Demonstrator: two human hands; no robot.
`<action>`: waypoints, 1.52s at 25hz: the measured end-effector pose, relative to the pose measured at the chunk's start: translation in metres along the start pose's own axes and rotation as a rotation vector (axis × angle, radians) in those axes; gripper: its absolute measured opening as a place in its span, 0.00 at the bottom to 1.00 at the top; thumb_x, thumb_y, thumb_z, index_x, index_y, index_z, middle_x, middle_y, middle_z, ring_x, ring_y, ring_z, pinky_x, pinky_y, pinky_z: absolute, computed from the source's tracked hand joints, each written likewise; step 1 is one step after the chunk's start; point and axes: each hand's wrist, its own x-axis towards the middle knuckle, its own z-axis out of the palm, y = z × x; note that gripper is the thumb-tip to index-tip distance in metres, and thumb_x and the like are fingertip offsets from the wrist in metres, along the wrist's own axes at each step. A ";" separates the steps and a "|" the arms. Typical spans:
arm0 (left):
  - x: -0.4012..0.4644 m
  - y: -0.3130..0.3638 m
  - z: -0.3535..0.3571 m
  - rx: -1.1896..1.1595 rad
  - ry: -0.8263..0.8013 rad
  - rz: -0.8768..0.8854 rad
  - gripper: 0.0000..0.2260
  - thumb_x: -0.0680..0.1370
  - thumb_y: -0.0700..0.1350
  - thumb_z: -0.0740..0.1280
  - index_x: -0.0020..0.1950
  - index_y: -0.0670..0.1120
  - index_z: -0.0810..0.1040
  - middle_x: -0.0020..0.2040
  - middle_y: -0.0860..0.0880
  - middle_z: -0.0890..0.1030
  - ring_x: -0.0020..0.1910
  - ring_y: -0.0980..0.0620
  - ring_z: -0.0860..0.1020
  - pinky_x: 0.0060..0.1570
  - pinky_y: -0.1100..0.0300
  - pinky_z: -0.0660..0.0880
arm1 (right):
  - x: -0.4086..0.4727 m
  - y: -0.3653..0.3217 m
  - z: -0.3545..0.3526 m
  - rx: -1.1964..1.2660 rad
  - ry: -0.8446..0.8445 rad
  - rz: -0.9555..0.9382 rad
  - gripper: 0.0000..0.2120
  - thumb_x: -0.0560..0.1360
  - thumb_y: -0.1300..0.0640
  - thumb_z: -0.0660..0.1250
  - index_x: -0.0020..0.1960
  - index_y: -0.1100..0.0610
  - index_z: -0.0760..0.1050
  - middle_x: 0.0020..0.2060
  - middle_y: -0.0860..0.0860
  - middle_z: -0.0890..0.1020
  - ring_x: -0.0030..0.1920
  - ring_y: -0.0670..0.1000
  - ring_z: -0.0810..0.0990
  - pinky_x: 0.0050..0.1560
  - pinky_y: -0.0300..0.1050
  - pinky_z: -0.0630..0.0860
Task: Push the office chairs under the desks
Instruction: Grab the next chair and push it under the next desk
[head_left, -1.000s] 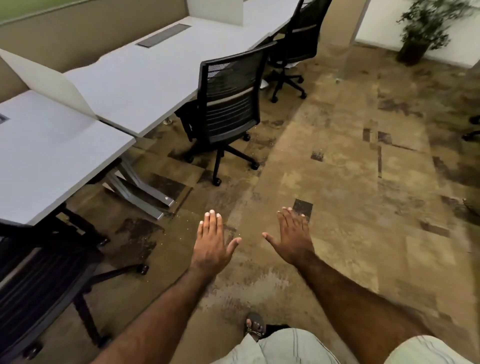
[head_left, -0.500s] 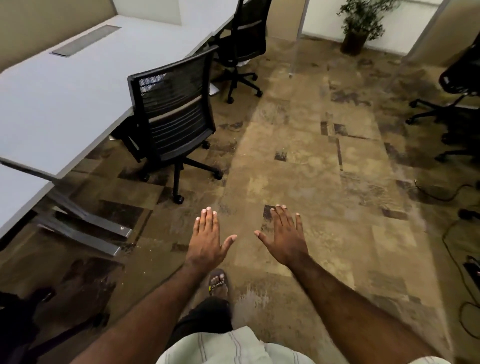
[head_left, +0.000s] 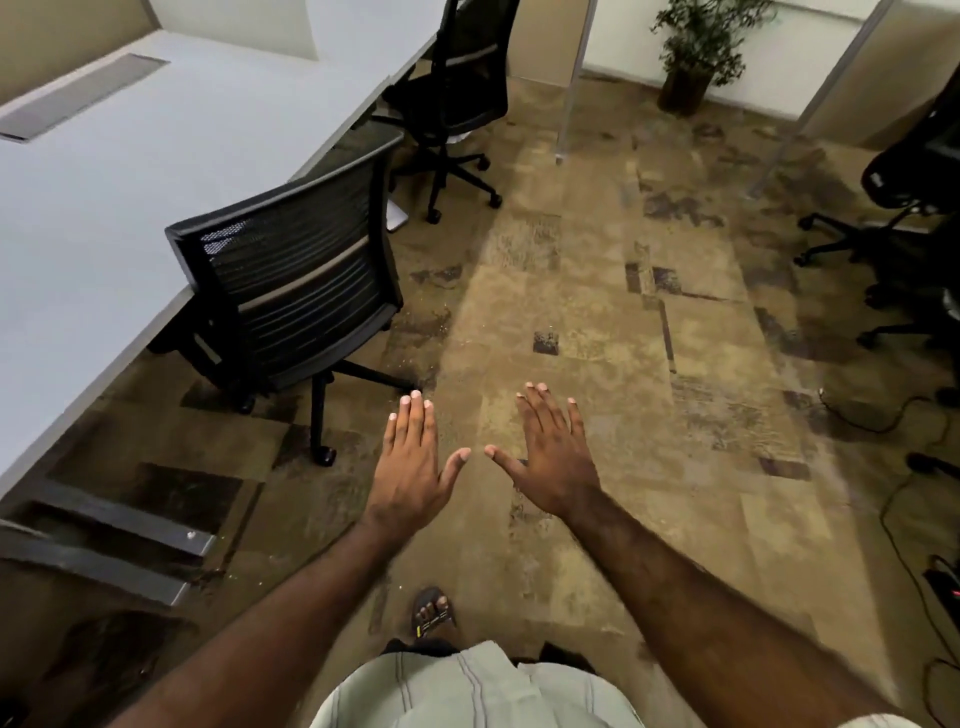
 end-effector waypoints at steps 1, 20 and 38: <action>0.017 -0.004 -0.006 0.003 0.020 0.007 0.42 0.84 0.69 0.44 0.87 0.39 0.43 0.87 0.40 0.40 0.86 0.43 0.37 0.86 0.47 0.39 | 0.020 0.000 -0.002 0.002 0.023 -0.015 0.49 0.81 0.22 0.45 0.88 0.56 0.55 0.88 0.52 0.55 0.88 0.50 0.46 0.86 0.61 0.39; 0.236 -0.056 -0.100 0.092 0.477 -0.381 0.37 0.86 0.63 0.53 0.85 0.36 0.55 0.87 0.38 0.51 0.87 0.40 0.49 0.85 0.42 0.52 | 0.373 -0.024 -0.049 0.203 0.068 -0.551 0.47 0.82 0.25 0.49 0.88 0.57 0.54 0.88 0.53 0.53 0.88 0.50 0.45 0.87 0.57 0.37; 0.281 -0.195 -0.166 0.209 0.772 -0.777 0.28 0.88 0.59 0.53 0.79 0.41 0.71 0.80 0.43 0.72 0.85 0.44 0.59 0.85 0.44 0.51 | 0.551 -0.106 -0.069 0.166 0.185 -0.709 0.45 0.83 0.24 0.48 0.88 0.54 0.57 0.88 0.49 0.56 0.88 0.50 0.43 0.86 0.64 0.40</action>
